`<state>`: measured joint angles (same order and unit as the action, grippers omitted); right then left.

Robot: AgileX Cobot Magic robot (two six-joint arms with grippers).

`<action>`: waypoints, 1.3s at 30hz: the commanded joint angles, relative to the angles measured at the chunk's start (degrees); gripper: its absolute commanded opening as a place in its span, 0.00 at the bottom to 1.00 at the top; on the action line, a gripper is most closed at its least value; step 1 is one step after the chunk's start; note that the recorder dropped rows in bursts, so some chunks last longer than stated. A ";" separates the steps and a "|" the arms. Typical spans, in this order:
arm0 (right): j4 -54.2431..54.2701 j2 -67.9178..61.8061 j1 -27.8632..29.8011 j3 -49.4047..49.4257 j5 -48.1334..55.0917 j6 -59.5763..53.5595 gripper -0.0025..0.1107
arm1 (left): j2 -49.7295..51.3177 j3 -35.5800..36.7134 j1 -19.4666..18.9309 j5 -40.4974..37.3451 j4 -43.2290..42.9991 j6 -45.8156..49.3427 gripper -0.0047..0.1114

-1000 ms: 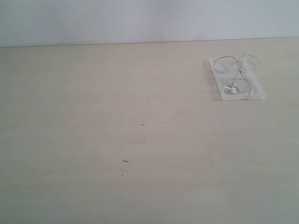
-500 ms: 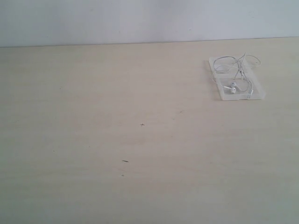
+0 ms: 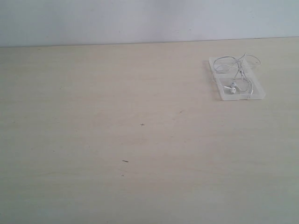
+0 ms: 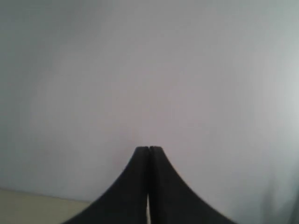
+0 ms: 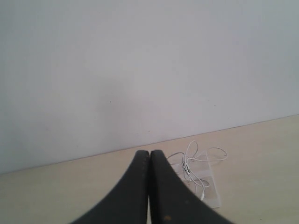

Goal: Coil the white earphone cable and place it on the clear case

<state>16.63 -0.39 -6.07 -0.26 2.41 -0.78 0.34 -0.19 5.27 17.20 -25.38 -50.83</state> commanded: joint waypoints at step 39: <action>-5.19 0.39 0.08 0.26 3.79 -5.38 0.02 | -0.34 0.19 -2.25 -24.94 33.51 50.35 0.04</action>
<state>12.20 -0.39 -6.07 -0.26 4.01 -4.49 0.34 -0.19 3.09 -7.61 7.53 -0.54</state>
